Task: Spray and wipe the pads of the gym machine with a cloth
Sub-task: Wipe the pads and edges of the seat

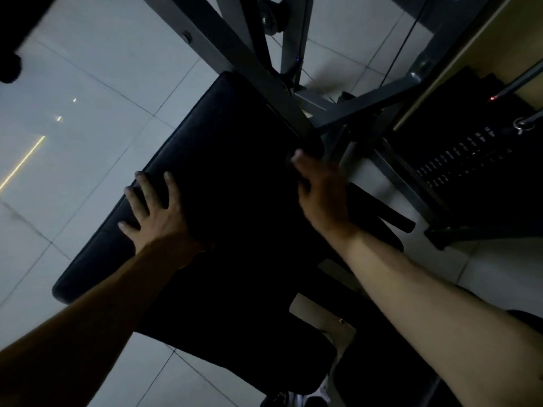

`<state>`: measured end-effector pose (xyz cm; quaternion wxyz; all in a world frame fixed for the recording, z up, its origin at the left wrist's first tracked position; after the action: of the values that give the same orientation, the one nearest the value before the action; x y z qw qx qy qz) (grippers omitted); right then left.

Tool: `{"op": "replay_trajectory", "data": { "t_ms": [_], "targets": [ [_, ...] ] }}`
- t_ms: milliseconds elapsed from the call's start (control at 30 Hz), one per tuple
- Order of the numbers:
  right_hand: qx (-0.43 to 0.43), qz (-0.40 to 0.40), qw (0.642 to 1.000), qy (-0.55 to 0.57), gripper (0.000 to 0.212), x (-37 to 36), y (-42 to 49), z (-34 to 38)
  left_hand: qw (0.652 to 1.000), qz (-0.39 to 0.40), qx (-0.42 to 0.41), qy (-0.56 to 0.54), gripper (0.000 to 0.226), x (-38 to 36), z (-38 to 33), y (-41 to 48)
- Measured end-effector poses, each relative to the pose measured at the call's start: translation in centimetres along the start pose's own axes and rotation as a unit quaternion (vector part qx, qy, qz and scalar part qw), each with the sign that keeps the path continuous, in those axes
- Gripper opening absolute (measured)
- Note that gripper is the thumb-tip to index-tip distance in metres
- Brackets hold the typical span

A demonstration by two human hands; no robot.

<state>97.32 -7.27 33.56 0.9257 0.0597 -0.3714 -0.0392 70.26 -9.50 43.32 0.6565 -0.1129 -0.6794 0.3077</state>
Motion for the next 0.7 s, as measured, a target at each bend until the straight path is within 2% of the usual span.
{"op": "replay_trajectory", "data": {
  "t_ms": [67,133,200,300,400,433,500,567,600,633,700],
  "targets": [
    [-0.102,-0.033,0.994,-0.004,0.047,0.1,2.5,-0.2,1.0,-0.008,0.002,0.004,0.16,0.0,-0.1,-0.1],
    [-0.121,-0.054,0.991,-0.008,0.045,-1.5,2.1,2.7,1.0,-0.017,0.004,0.008,0.16,-0.1,-0.3,-0.1],
    [-0.029,-0.043,0.999,-0.015,0.047,-4.0,-0.8,6.5,1.0,-0.019,0.012,0.009,0.159,-0.2,-0.4,0.0],
    [0.135,0.063,0.989,-0.008,0.052,-6.0,-3.9,9.1,0.999,-0.028,0.02,0.008,0.156,-0.2,-0.4,-0.1],
    [0.2,0.084,0.976,-0.033,0.05,-4.9,0.7,6.9,0.999,-0.029,0.016,0.005,0.161,-0.3,-0.1,-0.1],
    [0.183,0.055,0.981,-0.044,0.051,-4.2,2.9,6.1,1.0,-0.026,0.013,0.006,0.162,-0.3,-0.1,-0.2],
    [0.062,-0.026,0.997,-0.037,0.048,-2.8,7.2,5.3,1.0,-0.025,0.005,0.005,0.159,-0.2,-0.1,-0.3],
    [-0.081,-0.061,0.994,-0.027,0.05,-3.4,9.1,6.7,1.0,-0.02,0.003,0.0,0.158,-0.2,-0.3,-0.3],
    [-0.103,-0.061,0.992,-0.029,0.052,-4.2,8.7,8.3,1.0,-0.02,0.006,0.0,0.159,-0.2,-0.3,-0.2],
    [-0.073,-0.057,0.995,-0.025,0.053,-5.3,7.6,9.9,1.0,-0.02,0.01,0.0,0.16,-0.2,-0.4,-0.1],
    [0.069,-0.008,0.997,-0.018,0.051,-7.6,4.5,12.5,0.999,-0.026,0.02,0.0,0.157,-0.4,-0.3,0.1]
  ]
}}
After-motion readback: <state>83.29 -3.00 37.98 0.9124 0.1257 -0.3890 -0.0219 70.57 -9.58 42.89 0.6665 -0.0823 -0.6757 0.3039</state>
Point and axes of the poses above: each hand's wrist, its own y-axis towards the middle knuckle, its own x-axis out of the back of the hand, z = x × y, the point moved 1 cm from there along y, towards the middle knuckle, and after that the axes turned 1 degree about y, right-handed, at the moved point
